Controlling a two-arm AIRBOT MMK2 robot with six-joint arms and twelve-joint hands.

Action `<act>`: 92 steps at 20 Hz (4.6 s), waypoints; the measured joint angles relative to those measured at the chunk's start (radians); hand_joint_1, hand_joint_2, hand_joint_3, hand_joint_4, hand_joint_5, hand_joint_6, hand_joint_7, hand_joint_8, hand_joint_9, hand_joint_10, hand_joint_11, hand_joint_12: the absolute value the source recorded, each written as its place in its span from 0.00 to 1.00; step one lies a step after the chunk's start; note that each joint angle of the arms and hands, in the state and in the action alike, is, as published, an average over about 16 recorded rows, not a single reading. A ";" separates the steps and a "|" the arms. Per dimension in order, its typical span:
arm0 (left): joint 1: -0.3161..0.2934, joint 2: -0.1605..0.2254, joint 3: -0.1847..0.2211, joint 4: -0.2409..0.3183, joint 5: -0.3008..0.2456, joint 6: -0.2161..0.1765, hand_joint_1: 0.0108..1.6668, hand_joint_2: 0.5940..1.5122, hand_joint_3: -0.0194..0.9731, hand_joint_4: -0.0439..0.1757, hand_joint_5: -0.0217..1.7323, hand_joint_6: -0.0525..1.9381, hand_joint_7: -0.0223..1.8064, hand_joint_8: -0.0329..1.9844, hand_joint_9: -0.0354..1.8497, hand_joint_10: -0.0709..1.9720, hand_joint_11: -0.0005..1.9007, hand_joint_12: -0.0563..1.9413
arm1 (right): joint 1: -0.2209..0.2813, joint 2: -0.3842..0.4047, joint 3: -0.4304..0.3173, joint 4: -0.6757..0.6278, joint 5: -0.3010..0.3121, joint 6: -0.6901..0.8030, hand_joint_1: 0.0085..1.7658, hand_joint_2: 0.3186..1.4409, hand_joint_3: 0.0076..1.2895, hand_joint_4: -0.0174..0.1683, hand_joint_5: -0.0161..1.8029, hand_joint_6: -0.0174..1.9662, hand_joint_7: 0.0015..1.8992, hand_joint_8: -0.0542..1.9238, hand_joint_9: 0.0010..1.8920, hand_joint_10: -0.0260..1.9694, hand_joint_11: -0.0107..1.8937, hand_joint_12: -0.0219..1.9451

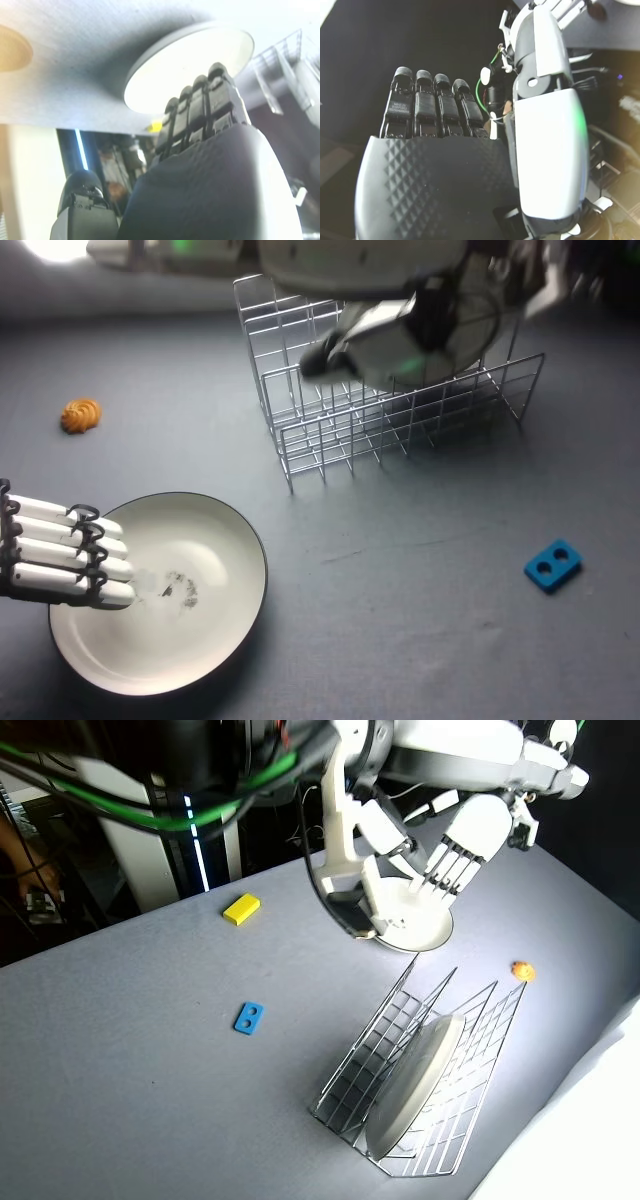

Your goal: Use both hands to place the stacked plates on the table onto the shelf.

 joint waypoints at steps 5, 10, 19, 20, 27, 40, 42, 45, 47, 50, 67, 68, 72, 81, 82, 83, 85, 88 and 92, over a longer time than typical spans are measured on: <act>0.024 -0.017 0.001 -0.034 0.015 0.004 0.01 0.47 0.03 0.18 0.03 0.03 0.02 0.02 0.03 0.04 0.01 0.03 | -0.097 -0.014 -0.046 0.343 -0.038 -0.326 0.59 0.61 0.00 0.12 0.02 0.02 0.01 0.03 0.01 0.02 0.02 0.01; 0.045 -0.026 0.004 -0.067 0.030 0.008 0.01 0.47 0.03 0.18 0.02 0.03 0.02 0.02 0.03 0.04 0.01 0.03 | -0.164 -0.020 -0.091 0.541 -0.056 -0.520 0.56 0.61 0.01 0.12 0.02 0.02 0.01 0.03 0.01 0.02 0.02 0.01; 0.080 -0.034 0.022 -0.126 0.051 0.014 0.01 0.46 0.03 0.18 0.02 0.03 0.02 0.02 0.03 0.04 0.01 0.03 | -0.207 -0.007 -0.136 0.619 -0.058 -0.615 0.55 0.61 0.01 0.12 0.02 0.02 0.01 0.03 0.01 0.02 0.02 0.01; 0.083 -0.035 0.024 -0.131 0.052 0.015 0.01 0.46 0.03 0.18 0.02 0.03 0.02 0.02 0.03 0.04 0.01 0.03 | -0.207 -0.005 -0.138 0.619 -0.057 -0.617 0.55 0.61 0.01 0.12 0.02 0.02 0.01 0.03 0.01 0.02 0.02 0.01; 0.111 -0.037 0.032 -0.158 0.049 0.019 0.01 0.46 0.03 0.18 0.02 0.03 0.02 0.02 0.03 0.04 0.01 0.02 | -0.208 0.004 -0.143 0.619 -0.052 -0.621 0.55 0.61 0.01 0.12 0.02 0.02 0.01 0.03 0.01 0.02 0.02 0.01; 0.166 -0.052 0.011 -0.177 0.048 0.025 0.01 0.47 0.03 0.18 0.02 0.03 0.02 0.02 0.03 0.04 0.01 0.02 | -0.208 0.009 -0.143 0.619 -0.050 -0.631 0.54 0.62 0.01 0.12 0.02 0.02 0.01 0.03 0.01 0.02 0.02 0.01; 0.168 -0.055 0.009 -0.180 0.050 0.025 0.01 0.47 0.03 0.18 0.02 0.03 0.02 0.02 0.03 0.04 0.01 0.02 | -0.208 0.010 -0.144 0.619 -0.050 -0.632 0.54 0.62 0.01 0.12 0.02 0.02 0.01 0.03 0.01 0.02 0.02 0.01; 0.164 -0.054 0.007 -0.186 0.051 0.026 0.01 0.47 0.03 0.18 0.02 0.03 0.02 0.02 0.03 0.04 0.01 0.02 | -0.207 0.011 -0.144 0.619 -0.050 -0.634 0.54 0.62 0.01 0.12 0.02 0.02 0.01 0.03 0.01 0.02 0.02 0.01; 0.159 -0.051 0.008 -0.190 0.049 0.026 0.01 0.47 0.03 0.18 0.02 0.03 0.02 0.02 0.03 0.04 0.01 0.02 | -0.206 0.012 -0.144 0.619 -0.050 -0.635 0.54 0.62 0.00 0.12 0.02 0.02 0.01 0.03 0.01 0.02 0.02 0.01; 0.151 -0.043 0.010 -0.196 0.045 0.026 0.01 0.47 0.03 0.18 0.02 0.03 0.02 0.02 0.03 0.04 0.01 0.03 | -0.204 0.014 -0.145 0.619 -0.050 -0.637 0.53 0.62 0.00 0.11 0.02 0.02 0.01 0.03 0.01 0.02 0.02 0.01; 0.164 -0.021 0.024 -0.243 0.085 0.029 0.01 0.46 0.03 0.18 0.02 0.03 0.02 0.02 0.02 0.03 0.01 0.03 | -0.199 0.017 -0.147 0.619 -0.050 -0.639 0.51 0.61 0.01 0.12 0.02 0.02 0.01 0.03 0.01 0.02 0.02 0.01; 0.167 -0.022 0.023 -0.246 0.088 0.029 0.01 0.46 0.03 0.18 0.02 0.03 0.02 0.02 0.02 0.03 0.01 0.03 | -0.199 0.018 -0.147 0.619 -0.050 -0.639 0.51 0.61 0.01 0.12 0.02 0.02 0.01 0.03 0.01 0.02 0.02 0.01; 0.179 -0.025 0.018 -0.254 0.099 0.029 0.01 0.46 0.03 0.18 0.02 0.03 0.02 0.02 0.01 0.02 0.01 0.03 | -0.199 0.019 -0.148 0.619 -0.050 -0.639 0.50 0.61 0.01 0.12 0.02 0.02 0.01 0.03 0.01 0.02 0.02 0.01; 0.214 -0.034 0.004 -0.260 0.126 0.030 0.01 0.46 0.03 0.18 0.02 0.03 0.02 0.02 0.01 0.02 0.01 0.03 | -0.206 0.021 -0.153 0.619 -0.048 -0.665 0.49 0.61 0.01 0.12 0.02 0.02 0.01 0.03 0.01 0.02 0.02 0.01; 0.217 -0.035 0.001 -0.262 0.130 0.030 0.01 0.46 0.03 0.18 0.02 0.03 0.02 0.02 0.01 0.02 0.01 0.03 | -0.209 0.020 -0.154 0.619 -0.047 -0.673 0.49 0.61 0.01 0.12 0.02 0.02 0.01 0.03 0.01 0.02 0.02 0.01; 0.220 -0.037 -0.001 -0.263 0.133 0.030 0.01 0.46 0.03 0.18 0.02 0.03 0.02 0.02 0.01 0.02 0.01 0.03 | -0.213 0.018 -0.155 0.619 -0.047 -0.683 0.49 0.61 0.01 0.12 0.02 0.02 0.01 0.03 0.01 0.02 0.02 0.01; 0.227 -0.039 -0.004 -0.266 0.140 0.030 0.01 0.46 0.03 0.18 0.01 0.03 0.02 0.02 0.01 0.02 0.01 0.04 | -0.224 0.012 -0.155 0.620 -0.046 -0.706 0.50 0.61 0.01 0.12 0.02 0.02 0.01 0.03 0.01 0.02 0.02 0.01; 0.235 -0.041 -0.009 -0.273 0.148 0.030 0.01 0.46 0.03 0.18 0.01 0.02 0.02 0.02 0.01 0.01 0.01 0.04 | -0.251 -0.008 -0.152 0.643 -0.048 -0.765 0.51 0.61 0.01 0.12 0.02 0.02 0.01 0.03 0.01 0.02 0.02 0.01; 0.245 -0.042 -0.015 -0.281 0.155 0.030 0.01 0.45 0.03 0.18 0.01 0.02 0.01 0.01 0.01 0.01 0.02 0.04 | -0.295 -0.057 -0.134 0.704 -0.043 -0.867 0.56 0.60 0.01 0.12 0.02 0.02 0.01 0.03 0.01 0.02 0.02 0.01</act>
